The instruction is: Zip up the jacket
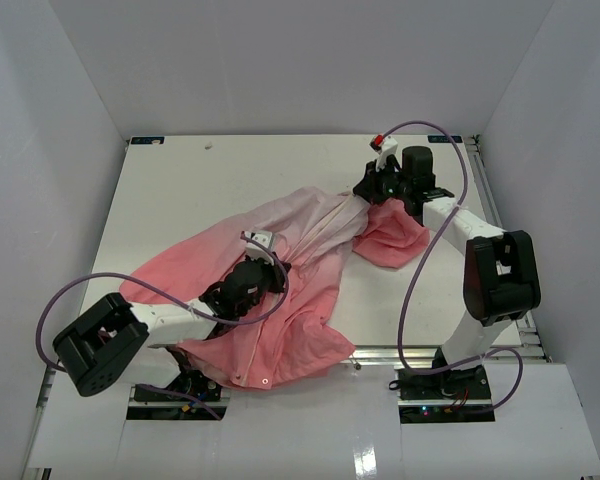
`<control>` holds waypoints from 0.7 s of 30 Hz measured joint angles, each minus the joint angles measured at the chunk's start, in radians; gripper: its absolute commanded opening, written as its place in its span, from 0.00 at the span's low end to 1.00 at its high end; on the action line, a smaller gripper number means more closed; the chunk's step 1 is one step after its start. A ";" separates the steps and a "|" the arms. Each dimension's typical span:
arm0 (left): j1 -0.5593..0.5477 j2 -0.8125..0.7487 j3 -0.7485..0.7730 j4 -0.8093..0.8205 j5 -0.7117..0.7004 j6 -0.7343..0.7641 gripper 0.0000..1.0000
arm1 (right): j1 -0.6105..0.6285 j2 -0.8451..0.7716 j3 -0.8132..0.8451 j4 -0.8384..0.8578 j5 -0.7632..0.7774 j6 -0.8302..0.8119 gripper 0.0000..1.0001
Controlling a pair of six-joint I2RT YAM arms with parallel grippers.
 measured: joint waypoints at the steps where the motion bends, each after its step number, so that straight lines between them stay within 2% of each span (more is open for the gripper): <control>1: -0.001 -0.013 -0.005 -0.002 0.001 0.000 0.00 | 0.000 0.012 0.000 0.012 0.011 0.001 0.08; 15: -0.008 -0.105 -0.081 -0.021 -0.003 -0.007 0.00 | -0.017 0.249 0.134 0.097 0.126 0.043 0.08; 21: -0.008 -0.129 -0.087 0.013 -0.012 -0.008 0.00 | -0.060 0.310 0.234 0.062 0.072 0.086 0.08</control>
